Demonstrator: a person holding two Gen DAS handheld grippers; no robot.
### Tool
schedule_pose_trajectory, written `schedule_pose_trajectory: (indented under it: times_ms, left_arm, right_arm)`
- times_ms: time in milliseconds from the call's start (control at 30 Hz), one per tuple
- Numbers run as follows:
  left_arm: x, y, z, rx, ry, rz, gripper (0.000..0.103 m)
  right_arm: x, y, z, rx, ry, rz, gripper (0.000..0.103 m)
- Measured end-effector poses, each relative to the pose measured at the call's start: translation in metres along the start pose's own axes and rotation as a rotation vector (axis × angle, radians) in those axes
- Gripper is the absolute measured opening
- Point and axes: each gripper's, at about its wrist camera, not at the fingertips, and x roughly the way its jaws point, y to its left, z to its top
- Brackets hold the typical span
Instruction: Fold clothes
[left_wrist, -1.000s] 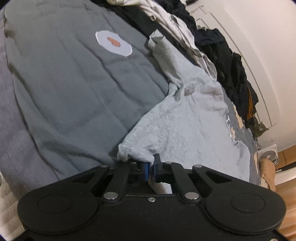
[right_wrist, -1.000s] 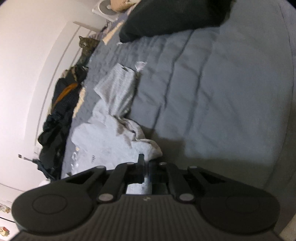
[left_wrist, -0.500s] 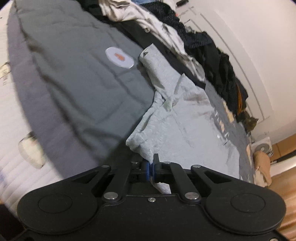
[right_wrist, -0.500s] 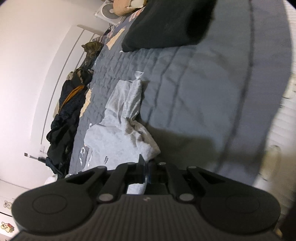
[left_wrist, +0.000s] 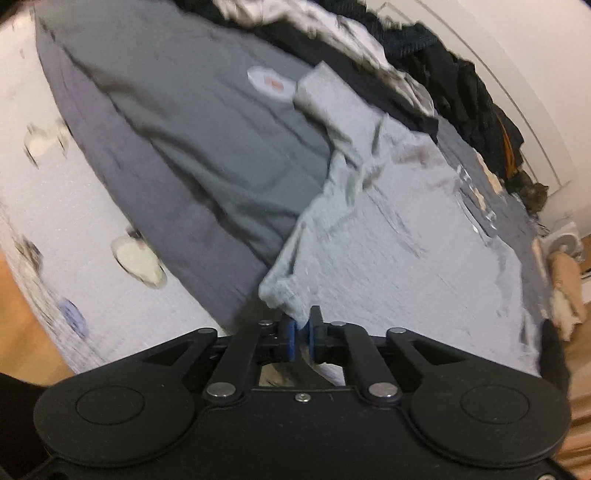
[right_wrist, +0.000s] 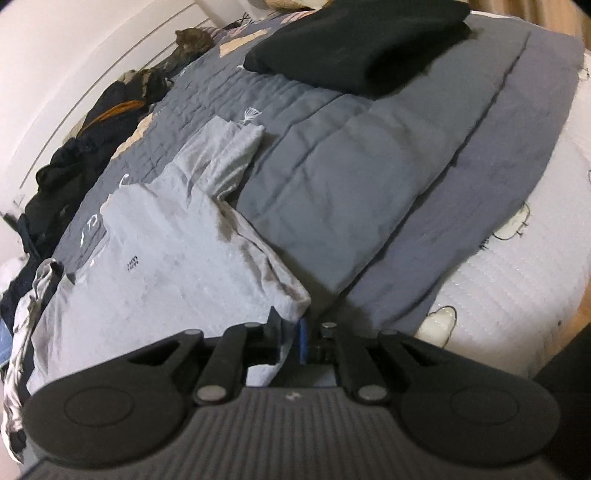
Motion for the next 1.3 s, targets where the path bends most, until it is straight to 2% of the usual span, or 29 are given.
schedule_pose_trajectory:
  times_ms: [100, 167, 267, 333, 433, 667, 900, 1033, 1100, 1167, 1300]
  left_arm:
    - [-0.011, 0.000, 0.005, -0.002, -0.062, 0.014, 0.023]
    - [-0.019, -0.002, 0.010, 0.008, -0.104, 0.027, 0.023]
    - [-0.030, -0.009, 0.019, 0.054, -0.177, 0.044, 0.032]
    - [-0.027, -0.014, 0.027, 0.069, -0.187, 0.044, 0.038]
    - [-0.016, -0.020, 0.041, 0.067, -0.179, 0.029, 0.038]
    - [0.034, -0.032, 0.082, 0.050, -0.143, -0.034, 0.042]
    - [0.084, -0.015, 0.121, -0.073, -0.127, -0.082, 0.044]
    - [0.102, -0.004, 0.137, -0.093, -0.121, -0.065, 0.044]
    - [0.110, 0.004, 0.143, -0.126, -0.111, -0.081, 0.044]
    - [0.116, 0.011, 0.147, -0.157, -0.111, -0.106, 0.044]
    - [0.119, 0.011, 0.153, -0.151, -0.126, -0.113, 0.042]
  right_arm:
    - [-0.019, 0.019, 0.004, -0.121, -0.088, -0.013, 0.015]
    - [-0.030, 0.032, 0.008, -0.204, -0.155, -0.023, 0.020]
    - [-0.045, 0.046, 0.019, -0.278, -0.242, -0.037, 0.028]
    - [-0.050, 0.052, 0.027, -0.305, -0.277, -0.023, 0.033]
    - [-0.044, 0.068, 0.037, -0.331, -0.259, 0.040, 0.036]
    - [-0.006, 0.136, 0.040, -0.450, -0.193, 0.220, 0.037]
    - [0.033, 0.202, 0.033, -0.566, -0.142, 0.379, 0.038]
    - [0.053, 0.237, 0.028, -0.609, -0.116, 0.434, 0.038]
    - [0.061, 0.250, 0.022, -0.633, -0.108, 0.453, 0.038]
    - [0.070, 0.258, 0.016, -0.641, -0.095, 0.469, 0.038]
    - [0.083, 0.257, 0.004, -0.613, -0.067, 0.502, 0.038]
